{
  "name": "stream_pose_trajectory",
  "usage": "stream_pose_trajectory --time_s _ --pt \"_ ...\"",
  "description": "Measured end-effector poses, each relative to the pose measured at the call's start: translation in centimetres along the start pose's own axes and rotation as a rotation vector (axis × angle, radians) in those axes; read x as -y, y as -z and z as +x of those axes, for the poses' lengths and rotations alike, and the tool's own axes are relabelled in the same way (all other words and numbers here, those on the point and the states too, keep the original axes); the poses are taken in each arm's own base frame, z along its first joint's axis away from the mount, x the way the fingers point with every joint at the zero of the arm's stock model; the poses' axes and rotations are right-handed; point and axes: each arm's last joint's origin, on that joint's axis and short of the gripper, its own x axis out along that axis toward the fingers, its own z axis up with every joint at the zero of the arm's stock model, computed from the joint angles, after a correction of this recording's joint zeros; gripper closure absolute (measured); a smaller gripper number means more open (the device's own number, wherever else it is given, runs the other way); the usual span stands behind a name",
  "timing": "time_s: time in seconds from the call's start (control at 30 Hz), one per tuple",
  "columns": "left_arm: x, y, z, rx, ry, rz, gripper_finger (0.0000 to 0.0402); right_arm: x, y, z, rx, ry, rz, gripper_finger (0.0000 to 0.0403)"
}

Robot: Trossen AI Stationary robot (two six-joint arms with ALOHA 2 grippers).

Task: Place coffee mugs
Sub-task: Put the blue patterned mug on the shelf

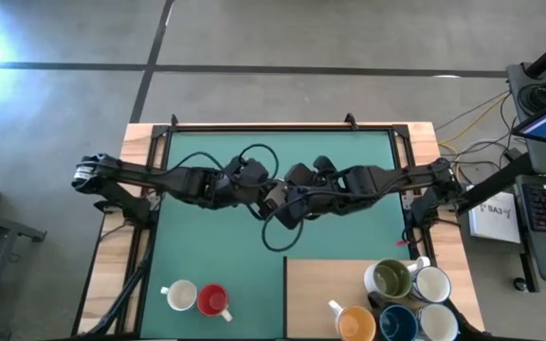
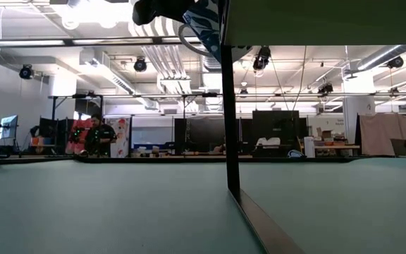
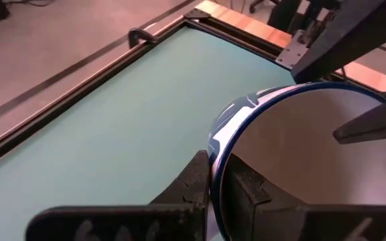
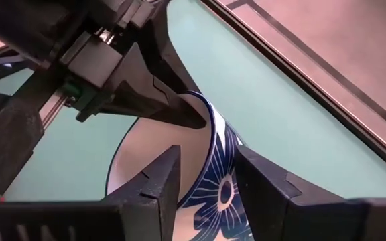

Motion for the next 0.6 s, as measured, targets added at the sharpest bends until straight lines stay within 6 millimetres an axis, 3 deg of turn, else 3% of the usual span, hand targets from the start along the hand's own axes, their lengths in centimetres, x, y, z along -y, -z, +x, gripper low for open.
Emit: stream_pose_trajectory --time_s 0.6 --pt "0.40 -0.30 0.08 0.016 0.065 -0.018 0.0392 0.47 0.59 0.22 -0.047 0.042 -0.062 0.0385"
